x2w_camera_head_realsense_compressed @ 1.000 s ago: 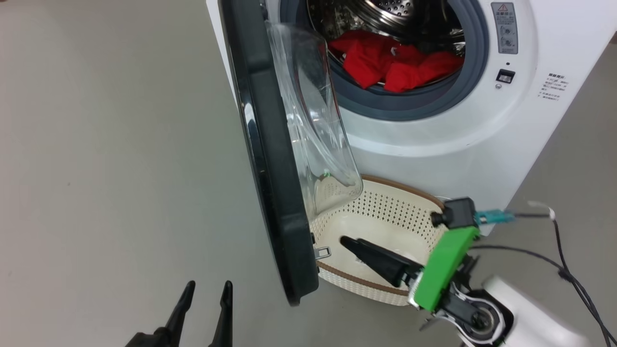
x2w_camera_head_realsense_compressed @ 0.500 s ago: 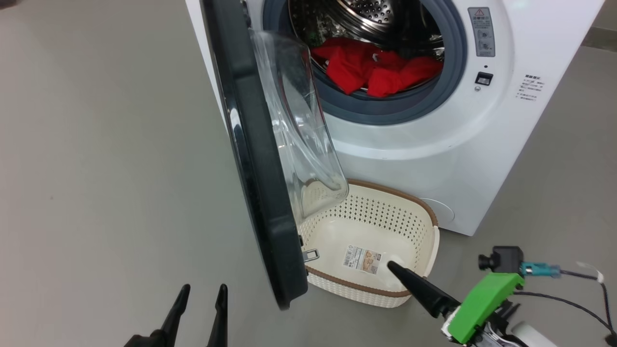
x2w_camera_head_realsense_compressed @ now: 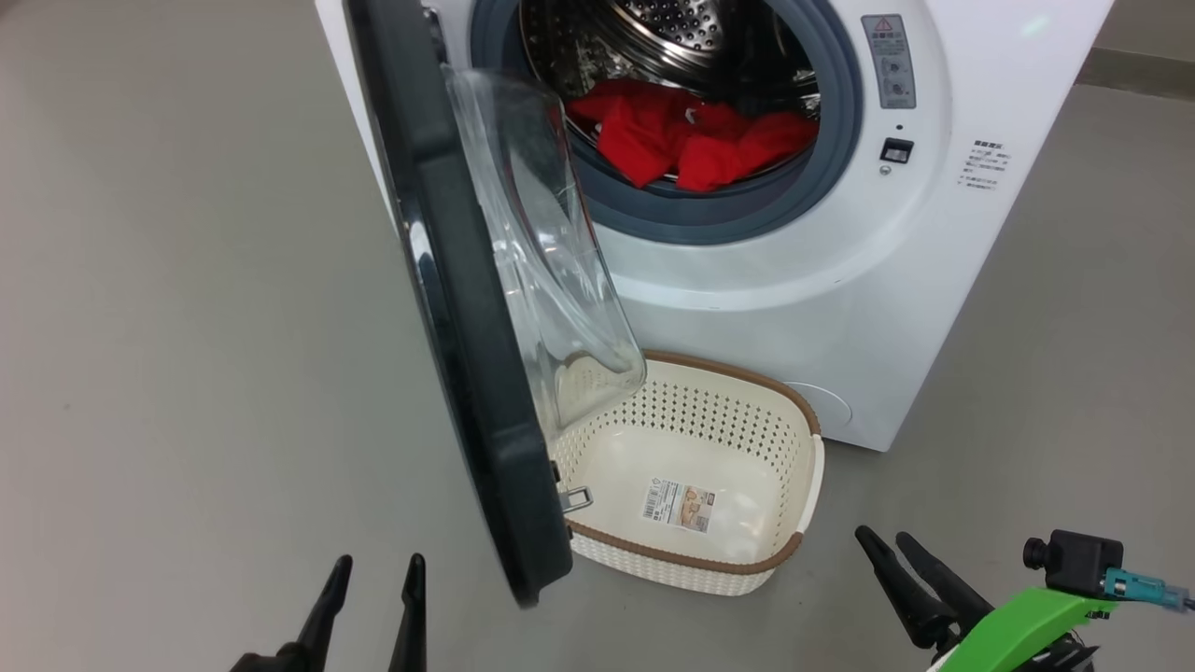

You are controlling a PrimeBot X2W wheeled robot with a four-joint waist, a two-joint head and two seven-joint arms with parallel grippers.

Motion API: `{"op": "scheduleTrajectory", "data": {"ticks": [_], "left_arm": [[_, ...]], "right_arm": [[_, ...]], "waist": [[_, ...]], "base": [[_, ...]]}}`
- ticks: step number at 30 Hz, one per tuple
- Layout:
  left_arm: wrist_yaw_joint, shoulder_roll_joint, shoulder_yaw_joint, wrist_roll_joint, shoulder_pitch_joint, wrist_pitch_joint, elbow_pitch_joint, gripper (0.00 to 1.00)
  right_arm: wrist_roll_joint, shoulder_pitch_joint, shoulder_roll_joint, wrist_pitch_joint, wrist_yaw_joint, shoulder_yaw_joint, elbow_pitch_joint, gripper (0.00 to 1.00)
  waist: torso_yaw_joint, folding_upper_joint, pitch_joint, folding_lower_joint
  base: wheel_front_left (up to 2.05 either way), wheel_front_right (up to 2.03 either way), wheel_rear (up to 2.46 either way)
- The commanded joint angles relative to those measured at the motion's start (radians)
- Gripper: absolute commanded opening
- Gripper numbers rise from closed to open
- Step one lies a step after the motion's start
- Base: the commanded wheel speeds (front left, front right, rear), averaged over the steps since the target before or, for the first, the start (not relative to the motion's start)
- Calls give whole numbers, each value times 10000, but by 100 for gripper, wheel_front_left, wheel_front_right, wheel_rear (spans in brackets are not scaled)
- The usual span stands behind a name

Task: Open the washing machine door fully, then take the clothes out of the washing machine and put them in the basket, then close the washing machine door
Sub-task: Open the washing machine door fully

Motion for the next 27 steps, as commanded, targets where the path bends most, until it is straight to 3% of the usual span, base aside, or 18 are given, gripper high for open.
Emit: {"op": "scheduleTrajectory", "data": {"ticks": [1, 2, 5, 21, 27], "left_arm": [[-94, 83, 365, 84, -89, -122, -204, 100], [-94, 83, 365, 84, -89, -122, -204, 100], [-80, 83, 428, 83, -98, -122, -209, 100], [-85, 83, 501, 264, -159, -122, -318, 100], [-8, 83, 512, 297, -181, -122, -404, 100]], "right_arm": [[-230, -19, -191, -142, 77, 106, -137, 100], [-230, -19, -191, -142, 77, 106, -137, 100], [-1657, -71, -64, -218, 77, -577, 44, 100], [-8185, 1495, 1954, -224, 77, -5245, -1249, 100], [-9524, 2294, 2717, -225, 77, -6086, -1670, 100]], "waist": [[-55, 0, 5, 0], [-55, 0, 5, 0], [-187, 0, 20, 0], [-287, 0, 18, 0], [-214, 0, -51, 0]], "base": [[0, 0, 0], [0, 0, 0], [0, 0, 0], [0, 0, 0], [0, 0, 0]]}}
